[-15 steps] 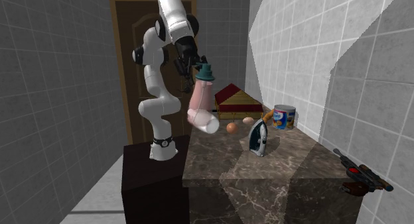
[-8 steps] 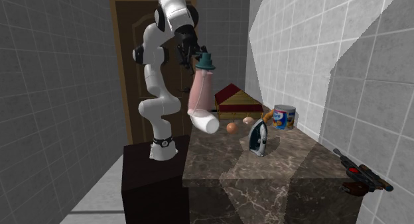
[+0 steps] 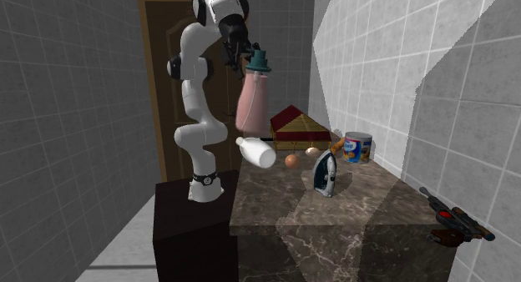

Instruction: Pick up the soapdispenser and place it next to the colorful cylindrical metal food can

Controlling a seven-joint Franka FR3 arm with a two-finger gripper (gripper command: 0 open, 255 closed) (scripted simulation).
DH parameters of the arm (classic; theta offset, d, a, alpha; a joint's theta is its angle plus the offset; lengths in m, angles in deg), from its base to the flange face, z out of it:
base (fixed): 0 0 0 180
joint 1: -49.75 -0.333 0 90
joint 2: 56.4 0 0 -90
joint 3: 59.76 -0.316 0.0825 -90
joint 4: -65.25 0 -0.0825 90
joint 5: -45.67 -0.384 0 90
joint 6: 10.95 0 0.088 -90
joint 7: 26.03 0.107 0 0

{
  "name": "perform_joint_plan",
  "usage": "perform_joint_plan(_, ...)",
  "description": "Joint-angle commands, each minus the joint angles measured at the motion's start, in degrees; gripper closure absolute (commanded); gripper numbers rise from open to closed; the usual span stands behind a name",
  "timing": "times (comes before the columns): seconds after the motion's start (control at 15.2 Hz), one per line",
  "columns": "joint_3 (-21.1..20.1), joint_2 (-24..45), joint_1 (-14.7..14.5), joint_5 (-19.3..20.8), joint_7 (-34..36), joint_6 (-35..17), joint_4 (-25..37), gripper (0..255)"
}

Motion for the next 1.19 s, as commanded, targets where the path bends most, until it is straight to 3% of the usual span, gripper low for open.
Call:
perform_joint_plan(0.0, 0.1, 0.8, 0.0, 0.0, 0.2, 1.5, 2.3, 255)
perform_joint_plan(0.99, 0.6, 8.5, -0.4, 0.0, 1.9, 13.0, 21.6, 255)
perform_joint_plan(1.12, -1.8, 8.5, -1.0, 0.3, 4.8, 12.4, 21.5, 255)
